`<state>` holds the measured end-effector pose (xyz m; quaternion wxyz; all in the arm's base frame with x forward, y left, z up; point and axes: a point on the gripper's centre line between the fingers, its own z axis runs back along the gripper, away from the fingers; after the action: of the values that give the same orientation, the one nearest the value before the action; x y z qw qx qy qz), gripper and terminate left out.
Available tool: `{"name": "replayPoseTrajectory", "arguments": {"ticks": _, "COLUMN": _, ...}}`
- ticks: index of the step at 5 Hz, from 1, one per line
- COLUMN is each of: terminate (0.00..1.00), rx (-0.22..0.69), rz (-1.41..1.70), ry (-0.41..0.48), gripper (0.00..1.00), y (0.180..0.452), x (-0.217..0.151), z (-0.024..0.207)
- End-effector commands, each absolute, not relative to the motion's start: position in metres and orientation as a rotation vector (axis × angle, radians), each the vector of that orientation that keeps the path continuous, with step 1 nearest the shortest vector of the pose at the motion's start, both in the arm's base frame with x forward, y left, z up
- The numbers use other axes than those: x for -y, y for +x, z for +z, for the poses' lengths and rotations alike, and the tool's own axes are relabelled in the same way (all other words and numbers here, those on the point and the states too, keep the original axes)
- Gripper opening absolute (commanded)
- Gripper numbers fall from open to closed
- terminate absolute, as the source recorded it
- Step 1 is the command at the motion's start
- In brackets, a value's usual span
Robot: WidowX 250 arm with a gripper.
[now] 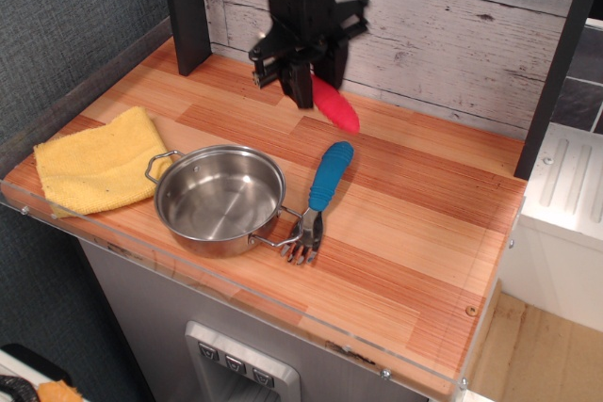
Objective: Move red spoon behind pot
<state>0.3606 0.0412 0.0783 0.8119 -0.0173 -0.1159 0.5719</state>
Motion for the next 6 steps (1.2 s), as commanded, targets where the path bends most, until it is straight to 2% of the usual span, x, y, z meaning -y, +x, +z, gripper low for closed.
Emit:
{"name": "replayPoseTrajectory", "arguments": {"ticks": 1, "terminate": 0.00, "rx": 0.257, "rz": 1.720, "ry": -0.069, "gripper": 0.00, "y": 0.375, "x": -0.076, "z": 0.077}}
{"name": "replayPoseTrajectory", "arguments": {"ticks": 2, "terminate": 0.00, "rx": 0.247, "rz": 1.908, "ry": -0.069, "gripper": 0.00, "y": 0.383, "x": -0.086, "z": 0.064}}
{"name": "replayPoseTrajectory", "arguments": {"ticks": 4, "terminate": 0.00, "rx": 0.253, "rz": 1.835, "ry": -0.040, "gripper": 0.00, "y": 0.385, "x": -0.099, "z": 0.038}}
{"name": "replayPoseTrajectory", "arguments": {"ticks": 6, "terminate": 0.00, "rx": 0.233, "rz": 1.770, "ry": -0.040, "gripper": 0.00, "y": 0.380, "x": -0.100, "z": 0.031}}
